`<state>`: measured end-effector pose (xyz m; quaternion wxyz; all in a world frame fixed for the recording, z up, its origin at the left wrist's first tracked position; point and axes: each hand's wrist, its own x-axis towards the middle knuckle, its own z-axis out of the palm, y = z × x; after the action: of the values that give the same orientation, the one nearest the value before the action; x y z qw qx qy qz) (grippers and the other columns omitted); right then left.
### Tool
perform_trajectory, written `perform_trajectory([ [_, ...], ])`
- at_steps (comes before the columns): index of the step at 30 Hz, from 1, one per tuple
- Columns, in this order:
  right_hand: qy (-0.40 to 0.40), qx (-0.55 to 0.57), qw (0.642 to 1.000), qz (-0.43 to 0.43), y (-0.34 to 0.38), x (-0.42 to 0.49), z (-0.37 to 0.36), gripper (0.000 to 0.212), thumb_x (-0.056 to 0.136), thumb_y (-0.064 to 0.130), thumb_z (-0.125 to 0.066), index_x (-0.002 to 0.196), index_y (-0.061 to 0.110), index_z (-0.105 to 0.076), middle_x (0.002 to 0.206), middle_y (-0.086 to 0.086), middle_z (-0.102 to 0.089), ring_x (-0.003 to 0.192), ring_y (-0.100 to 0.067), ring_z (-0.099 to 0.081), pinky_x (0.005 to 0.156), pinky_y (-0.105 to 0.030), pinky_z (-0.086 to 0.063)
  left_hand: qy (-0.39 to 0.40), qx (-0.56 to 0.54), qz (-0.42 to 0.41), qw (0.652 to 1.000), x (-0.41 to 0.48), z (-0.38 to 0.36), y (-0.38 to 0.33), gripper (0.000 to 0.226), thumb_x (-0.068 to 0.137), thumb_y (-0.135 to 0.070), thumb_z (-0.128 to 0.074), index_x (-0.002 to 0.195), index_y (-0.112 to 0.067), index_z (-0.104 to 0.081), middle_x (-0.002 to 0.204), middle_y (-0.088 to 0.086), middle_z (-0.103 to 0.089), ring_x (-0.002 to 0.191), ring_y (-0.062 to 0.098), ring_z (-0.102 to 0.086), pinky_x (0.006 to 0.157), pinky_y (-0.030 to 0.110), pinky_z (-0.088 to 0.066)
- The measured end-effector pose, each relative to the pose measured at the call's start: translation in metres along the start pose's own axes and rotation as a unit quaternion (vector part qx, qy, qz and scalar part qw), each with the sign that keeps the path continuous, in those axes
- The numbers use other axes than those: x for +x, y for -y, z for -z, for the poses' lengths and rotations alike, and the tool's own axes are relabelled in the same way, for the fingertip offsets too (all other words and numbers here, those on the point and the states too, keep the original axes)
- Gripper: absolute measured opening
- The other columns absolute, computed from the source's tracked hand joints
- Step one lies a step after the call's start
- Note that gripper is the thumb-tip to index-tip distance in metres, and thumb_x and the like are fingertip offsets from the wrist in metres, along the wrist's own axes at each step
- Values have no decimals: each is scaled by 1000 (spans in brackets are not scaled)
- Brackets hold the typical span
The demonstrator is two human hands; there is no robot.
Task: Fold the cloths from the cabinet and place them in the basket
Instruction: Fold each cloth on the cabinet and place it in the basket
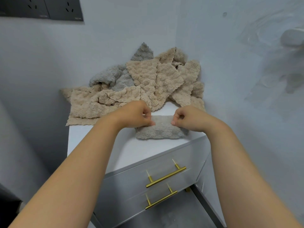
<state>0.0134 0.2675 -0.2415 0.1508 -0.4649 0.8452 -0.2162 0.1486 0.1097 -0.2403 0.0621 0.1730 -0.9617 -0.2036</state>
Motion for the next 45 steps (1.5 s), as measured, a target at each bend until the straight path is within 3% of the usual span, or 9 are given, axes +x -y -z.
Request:
perform_trajectory([
  [3,15,-11,1000,-7,0,2,-5,13,85,21,-69,91,16,-58,85,6,-56,72,-6,-49,62,-21,-38,31,-12,-2,999,2,-7,-2,28,78,-31,-76,93,-17,-56,103,1,-56,87,18,-52,76,32,-42],
  [8,27,-2,999,-43,-3,8,-10,47,82,22,-73,122,19,-49,113,-1,-50,100,-18,-50,86,-32,-42,93,-21,9,995,3,-7,3,44,76,-36,-77,114,-22,-58,101,-5,-60,88,15,-57,79,29,-47],
  [12,18,189,977,-97,-13,10,-9,34,71,10,-81,101,8,-64,97,-8,-68,91,-23,-63,85,-34,-52,139,-64,12,988,2,-5,6,37,72,-36,-80,102,-21,-65,92,0,-70,80,16,-65,75,29,-50],
  [15,-13,345,927,-143,-24,14,-10,60,55,12,-90,107,-4,-65,100,-17,-70,96,-32,-67,94,-44,-52,161,-109,17,981,-2,-5,6,36,73,-31,-80,104,-21,-66,98,-6,-70,91,13,-65,80,24,-49],
  [19,-96,404,894,-169,-25,19,-18,43,65,3,-82,104,-6,-65,96,-20,-71,90,-35,-69,90,-49,-53,110,-175,58,977,3,-15,-2,36,73,-21,-81,106,-14,-67,101,-1,-71,93,16,-65,87,31,-50],
  [26,-259,236,926,-142,-26,6,-31,27,86,20,-65,109,8,-58,108,-7,-63,101,-26,-58,79,-30,-44,-30,-185,92,978,15,-46,-39,27,74,-13,-72,97,-15,-58,83,1,-63,73,17,-59,56,25,-44],
  [34,-287,3,947,-145,-58,-37,-1,22,90,20,-57,102,10,-43,91,-6,-52,83,-28,-51,63,-31,-33,-78,-226,85,967,18,-90,-102,14,70,-14,-67,77,-18,-56,76,1,-62,79,24,-62,64,31,-48],
  [39,-287,-113,935,-172,-89,-73,14,19,90,13,-51,93,13,-32,84,-7,-48,74,-28,-44,59,-33,-32,-60,-260,72,961,8,-120,-151,17,73,-15,-69,88,-13,-61,88,4,-66,82,23,-62,73,35,-53],
  [45,-225,-200,941,-157,-116,-111,7,17,90,12,-55,96,11,-39,103,-15,-59,91,-35,-59,61,-33,-32,-37,-462,179,868,-17,-182,-185,14,80,-8,-67,75,-19,-59,93,12,-69,82,25,-64,72,40,-56],
])
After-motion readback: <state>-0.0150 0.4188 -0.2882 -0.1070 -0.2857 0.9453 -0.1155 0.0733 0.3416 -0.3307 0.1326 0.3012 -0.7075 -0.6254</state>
